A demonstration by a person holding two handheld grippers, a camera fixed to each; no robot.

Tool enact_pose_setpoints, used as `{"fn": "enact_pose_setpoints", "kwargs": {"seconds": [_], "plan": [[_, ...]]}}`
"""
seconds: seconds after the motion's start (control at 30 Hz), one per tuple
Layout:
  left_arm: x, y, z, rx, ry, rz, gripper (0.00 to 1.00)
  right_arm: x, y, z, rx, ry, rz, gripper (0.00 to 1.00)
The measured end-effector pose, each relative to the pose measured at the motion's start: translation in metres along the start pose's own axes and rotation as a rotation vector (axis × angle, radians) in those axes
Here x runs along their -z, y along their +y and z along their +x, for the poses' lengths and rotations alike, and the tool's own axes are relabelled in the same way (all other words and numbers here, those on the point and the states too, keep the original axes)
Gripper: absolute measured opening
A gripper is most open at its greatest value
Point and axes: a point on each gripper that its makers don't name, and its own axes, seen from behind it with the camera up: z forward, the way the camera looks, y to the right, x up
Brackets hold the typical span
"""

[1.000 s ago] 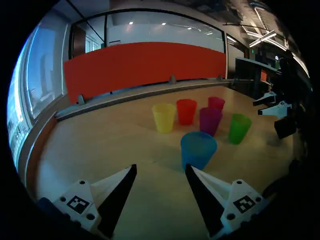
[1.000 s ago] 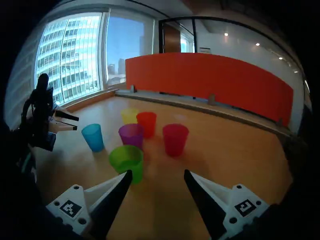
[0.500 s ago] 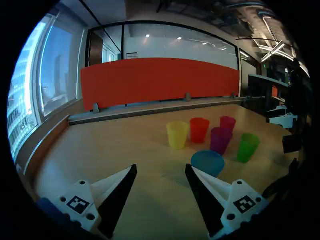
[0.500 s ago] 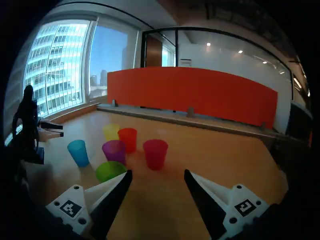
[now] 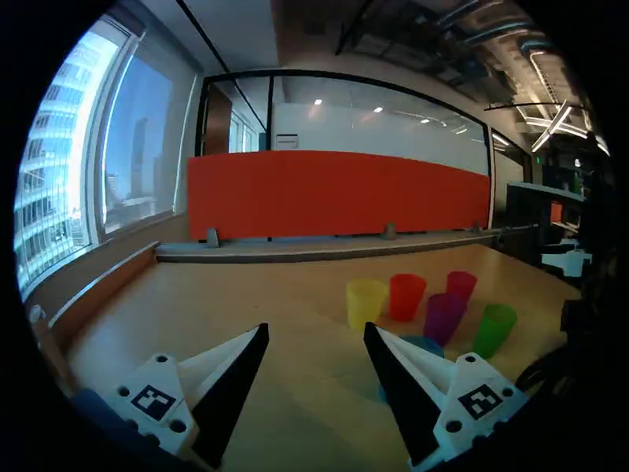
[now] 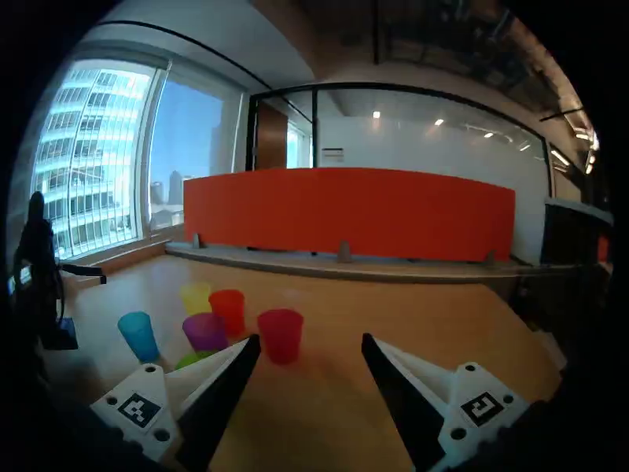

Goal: Pour water

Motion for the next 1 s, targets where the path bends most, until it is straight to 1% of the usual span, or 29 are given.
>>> {"fn": "enact_pose_setpoints", "kwargs": {"seconds": [0.17, 0.33, 0.43, 0.53, 0.67, 0.77, 0.87, 1.0], "plan": [[0.002, 0.0, 0.01, 0.013, 0.045, 0.021, 0.9, 0.002, 0.009, 0.005, 0.013, 0.042, -0.048, 1.0], [0.007, -0.001, 0.02, 0.023, 0.098, 0.049, 0.9, 0.008, 0.016, 0.018, 0.025, 0.113, -0.102, 1.0], [0.01, -0.001, 0.028, 0.023, 0.129, 0.068, 0.9, 0.013, 0.017, 0.026, 0.029, 0.156, -0.121, 1.0], [0.014, -0.003, 0.037, 0.018, 0.165, 0.091, 0.9, 0.017, 0.019, 0.033, 0.026, 0.183, -0.136, 1.0], [0.018, -0.009, 0.047, 0.002, 0.211, 0.13, 0.9, 0.02, 0.021, 0.035, 0.007, 0.196, -0.149, 1.0], [0.021, -0.012, 0.054, -0.015, 0.242, 0.154, 0.9, 0.021, 0.023, 0.032, 0.002, 0.192, -0.151, 1.0], [0.023, -0.014, 0.055, -0.031, 0.254, 0.17, 0.9, 0.022, 0.028, 0.03, 0.009, 0.19, -0.166, 1.0], [0.024, -0.015, 0.053, -0.038, 0.256, 0.184, 0.89, 0.024, 0.033, 0.032, 0.008, 0.192, -0.184, 1.0]]}}
